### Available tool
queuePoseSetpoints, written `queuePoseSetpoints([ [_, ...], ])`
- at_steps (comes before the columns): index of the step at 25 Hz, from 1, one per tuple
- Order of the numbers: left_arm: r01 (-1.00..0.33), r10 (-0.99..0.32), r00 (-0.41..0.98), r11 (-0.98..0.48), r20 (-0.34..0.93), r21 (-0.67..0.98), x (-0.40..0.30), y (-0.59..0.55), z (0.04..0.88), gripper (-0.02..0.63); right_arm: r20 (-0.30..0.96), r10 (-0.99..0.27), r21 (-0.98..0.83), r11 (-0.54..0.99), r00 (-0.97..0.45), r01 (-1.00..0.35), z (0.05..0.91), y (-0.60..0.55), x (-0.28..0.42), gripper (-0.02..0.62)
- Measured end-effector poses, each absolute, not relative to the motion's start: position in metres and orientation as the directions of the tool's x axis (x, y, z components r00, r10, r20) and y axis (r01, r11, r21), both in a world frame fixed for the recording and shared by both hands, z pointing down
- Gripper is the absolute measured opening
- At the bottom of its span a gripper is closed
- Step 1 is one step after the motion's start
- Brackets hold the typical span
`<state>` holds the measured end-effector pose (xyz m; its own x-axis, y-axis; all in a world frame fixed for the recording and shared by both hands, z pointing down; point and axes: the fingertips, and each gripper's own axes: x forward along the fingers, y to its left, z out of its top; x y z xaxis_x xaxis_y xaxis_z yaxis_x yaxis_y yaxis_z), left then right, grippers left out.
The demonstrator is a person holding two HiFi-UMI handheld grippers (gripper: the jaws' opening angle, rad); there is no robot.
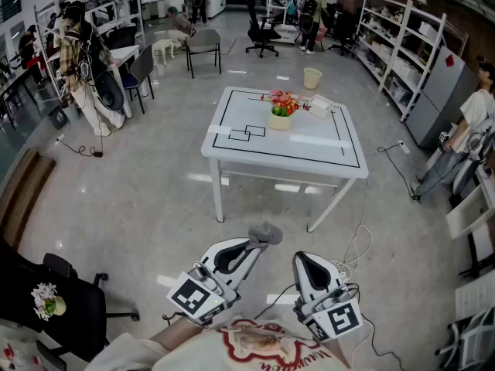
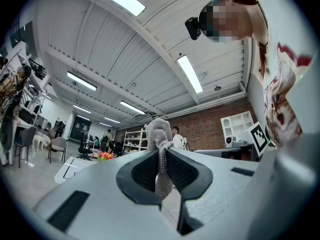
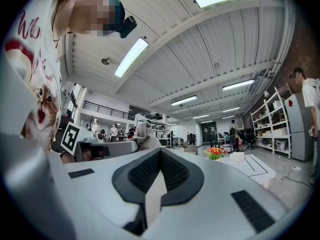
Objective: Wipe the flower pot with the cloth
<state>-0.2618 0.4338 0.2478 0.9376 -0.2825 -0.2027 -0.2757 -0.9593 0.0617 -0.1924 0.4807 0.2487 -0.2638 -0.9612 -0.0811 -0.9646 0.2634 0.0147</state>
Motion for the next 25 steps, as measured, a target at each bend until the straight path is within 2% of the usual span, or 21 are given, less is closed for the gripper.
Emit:
queuePoseSetpoints([
  [25,-0.277,-0.288,0.936,-0.957,-0.202,0.083,-0.272,0.436,0.256,0.034,-0.073,-0.966,-0.079,0.252,-0.247,-0.964,0.263,0.489,-0.200,-0.002],
])
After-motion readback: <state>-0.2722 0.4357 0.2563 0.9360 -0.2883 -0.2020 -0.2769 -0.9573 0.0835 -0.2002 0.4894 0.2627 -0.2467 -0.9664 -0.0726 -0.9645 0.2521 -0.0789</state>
